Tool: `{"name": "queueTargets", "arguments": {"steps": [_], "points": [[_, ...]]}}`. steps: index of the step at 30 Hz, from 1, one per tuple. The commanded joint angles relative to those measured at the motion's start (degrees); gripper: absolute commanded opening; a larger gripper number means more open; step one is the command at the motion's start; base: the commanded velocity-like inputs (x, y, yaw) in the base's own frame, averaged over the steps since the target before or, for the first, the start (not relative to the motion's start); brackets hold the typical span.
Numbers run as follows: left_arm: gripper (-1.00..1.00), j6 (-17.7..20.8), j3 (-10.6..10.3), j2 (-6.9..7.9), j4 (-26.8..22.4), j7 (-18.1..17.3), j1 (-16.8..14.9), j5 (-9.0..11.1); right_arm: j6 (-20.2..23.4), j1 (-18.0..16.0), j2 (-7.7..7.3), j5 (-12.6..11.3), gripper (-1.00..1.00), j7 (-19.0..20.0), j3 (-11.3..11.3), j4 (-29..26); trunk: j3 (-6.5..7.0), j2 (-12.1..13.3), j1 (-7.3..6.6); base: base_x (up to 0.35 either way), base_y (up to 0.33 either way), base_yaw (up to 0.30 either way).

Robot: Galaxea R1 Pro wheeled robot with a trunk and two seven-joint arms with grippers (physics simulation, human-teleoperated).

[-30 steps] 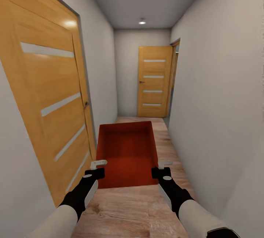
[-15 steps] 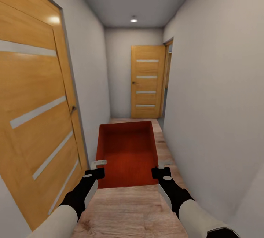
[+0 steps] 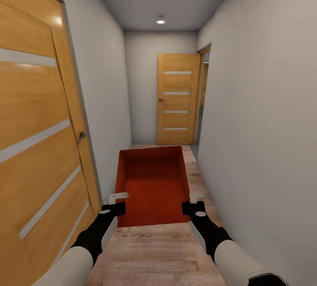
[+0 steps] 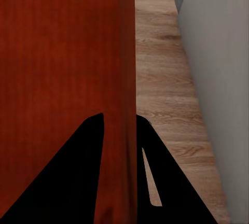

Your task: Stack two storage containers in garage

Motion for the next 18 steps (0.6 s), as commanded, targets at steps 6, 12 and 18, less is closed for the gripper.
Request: {"name": "queueTargets", "arguments": {"steps": [6, 12, 18], "points": [[-1.00, 0.40, 4.21, 0.07, -0.03, 1.99, 0.02, 0.28, -0.28, -0.08, -0.08, 1.22, -1.00, -0.77, -4.02, -0.29, -0.05, -0.07, 0.06, 0.323, 0.000, 0.000], [-1.00, 0.40, 4.21, 0.05, -0.03, 1.99, 0.02, 0.28, -0.35, -0.08, -0.08, 1.22, -1.00, -0.77, -4.00, -0.29, -0.05, -0.07, 0.06, 0.323, 0.000, 0.000], [-1.00, 0.40, 4.25, 0.11, -0.09, 1.99, 0.02, 0.28, -0.38, -0.08, -0.08, 1.22, -1.00, -0.77, -4.01, -0.29, -0.05, -0.07, 0.06, 0.323, 0.000, 0.000]]}}
